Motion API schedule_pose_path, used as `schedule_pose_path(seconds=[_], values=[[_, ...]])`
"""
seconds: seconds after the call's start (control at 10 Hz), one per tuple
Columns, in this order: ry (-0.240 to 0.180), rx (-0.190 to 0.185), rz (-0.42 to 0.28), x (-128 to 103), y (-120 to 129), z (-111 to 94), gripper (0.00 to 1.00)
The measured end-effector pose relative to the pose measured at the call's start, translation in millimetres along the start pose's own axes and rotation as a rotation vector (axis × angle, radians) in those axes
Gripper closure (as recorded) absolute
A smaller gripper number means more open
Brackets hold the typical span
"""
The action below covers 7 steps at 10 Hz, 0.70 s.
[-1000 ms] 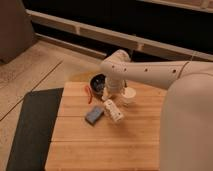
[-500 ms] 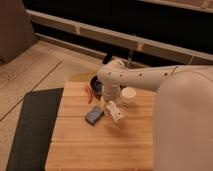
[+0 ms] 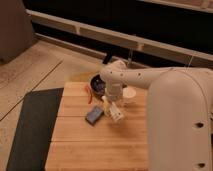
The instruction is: Place the bottle in the ceramic bowl
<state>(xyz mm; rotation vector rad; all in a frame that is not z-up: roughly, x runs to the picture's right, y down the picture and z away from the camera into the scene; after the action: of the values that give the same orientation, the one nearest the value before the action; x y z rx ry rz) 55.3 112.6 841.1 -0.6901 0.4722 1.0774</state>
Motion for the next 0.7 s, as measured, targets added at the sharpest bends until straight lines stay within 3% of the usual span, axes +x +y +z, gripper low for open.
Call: schedule_pose_path(seconds=[0.4, 0.7], values=[[0.044, -0.086, 0.044, 3, 3, 35, 0.35], [0.078, -0.109, 0.065, 9, -4, 48, 0.35]])
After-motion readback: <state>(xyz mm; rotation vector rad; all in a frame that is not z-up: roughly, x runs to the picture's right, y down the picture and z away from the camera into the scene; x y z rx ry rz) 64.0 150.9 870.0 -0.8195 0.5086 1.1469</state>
